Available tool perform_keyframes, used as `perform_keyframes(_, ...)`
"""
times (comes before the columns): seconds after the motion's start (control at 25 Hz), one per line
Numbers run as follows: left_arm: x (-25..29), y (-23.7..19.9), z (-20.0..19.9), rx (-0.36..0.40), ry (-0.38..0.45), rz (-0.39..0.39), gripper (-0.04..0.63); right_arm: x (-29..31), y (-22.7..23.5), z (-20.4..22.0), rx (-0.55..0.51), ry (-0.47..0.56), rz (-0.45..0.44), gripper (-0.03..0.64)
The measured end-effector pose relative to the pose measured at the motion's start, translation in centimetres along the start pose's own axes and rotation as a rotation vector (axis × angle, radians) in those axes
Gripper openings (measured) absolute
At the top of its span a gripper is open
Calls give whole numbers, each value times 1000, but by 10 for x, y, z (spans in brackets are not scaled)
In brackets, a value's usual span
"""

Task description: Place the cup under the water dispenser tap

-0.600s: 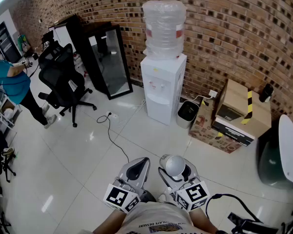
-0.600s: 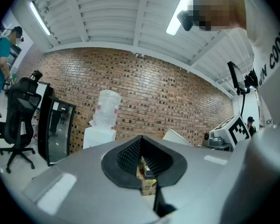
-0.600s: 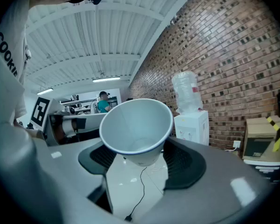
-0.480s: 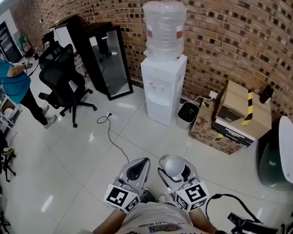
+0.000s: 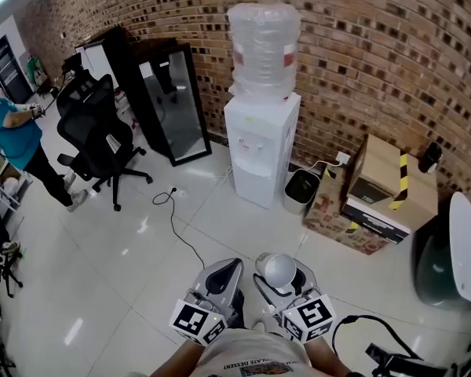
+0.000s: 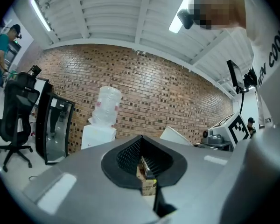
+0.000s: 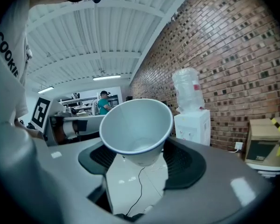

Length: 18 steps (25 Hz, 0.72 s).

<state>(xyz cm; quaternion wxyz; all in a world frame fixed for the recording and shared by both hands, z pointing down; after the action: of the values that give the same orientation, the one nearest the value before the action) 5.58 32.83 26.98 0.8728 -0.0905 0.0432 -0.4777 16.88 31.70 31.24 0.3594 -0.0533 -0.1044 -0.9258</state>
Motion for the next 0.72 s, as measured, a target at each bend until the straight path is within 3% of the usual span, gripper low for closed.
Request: perform_keyframes(0.72, 88, -106, -6, -57, -26, 29, -9, 116, 59, -19, -5, -57, 13, 318)
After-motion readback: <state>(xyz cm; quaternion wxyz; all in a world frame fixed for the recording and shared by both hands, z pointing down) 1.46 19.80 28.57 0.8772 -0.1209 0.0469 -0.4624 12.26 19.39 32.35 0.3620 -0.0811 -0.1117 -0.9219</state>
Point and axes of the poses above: the fingertips, and each gripper's own axes: x forward along the fingers, y to its right, z out of its underside, the point moved 4 cm from there along -x, backward along the fingers, and after that the axes turned 2 degrees about -x, right-handed, at the moved point
